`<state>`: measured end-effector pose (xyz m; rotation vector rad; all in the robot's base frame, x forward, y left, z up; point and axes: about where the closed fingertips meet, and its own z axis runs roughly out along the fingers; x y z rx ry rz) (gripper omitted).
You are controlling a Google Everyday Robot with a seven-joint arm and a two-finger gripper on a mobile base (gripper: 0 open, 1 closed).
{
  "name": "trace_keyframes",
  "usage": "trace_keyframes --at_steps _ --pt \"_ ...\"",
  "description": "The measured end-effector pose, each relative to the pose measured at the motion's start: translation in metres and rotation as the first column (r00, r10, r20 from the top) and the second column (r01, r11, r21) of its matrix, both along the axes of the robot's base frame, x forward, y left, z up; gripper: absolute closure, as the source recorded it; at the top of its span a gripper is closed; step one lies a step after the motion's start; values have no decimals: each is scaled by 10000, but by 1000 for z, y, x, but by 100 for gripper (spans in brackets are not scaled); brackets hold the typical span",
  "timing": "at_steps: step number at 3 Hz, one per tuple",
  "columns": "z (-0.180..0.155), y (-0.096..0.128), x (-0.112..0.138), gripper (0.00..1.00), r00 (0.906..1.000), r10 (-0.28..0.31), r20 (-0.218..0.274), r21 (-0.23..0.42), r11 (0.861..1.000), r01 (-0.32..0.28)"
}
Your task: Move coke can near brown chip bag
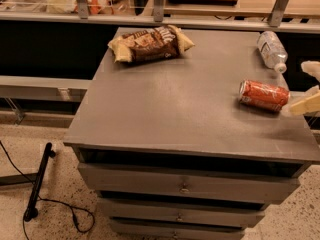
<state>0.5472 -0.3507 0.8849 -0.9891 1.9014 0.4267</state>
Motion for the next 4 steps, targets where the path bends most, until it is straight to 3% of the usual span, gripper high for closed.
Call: trace_keyframes --at_steps 2,4 --pt "-13 3 20 0 9941 995 -432 -388 9941 -1012" --pt "-26 -1 11 0 9862 1430 -834 -574 9873 -1480"
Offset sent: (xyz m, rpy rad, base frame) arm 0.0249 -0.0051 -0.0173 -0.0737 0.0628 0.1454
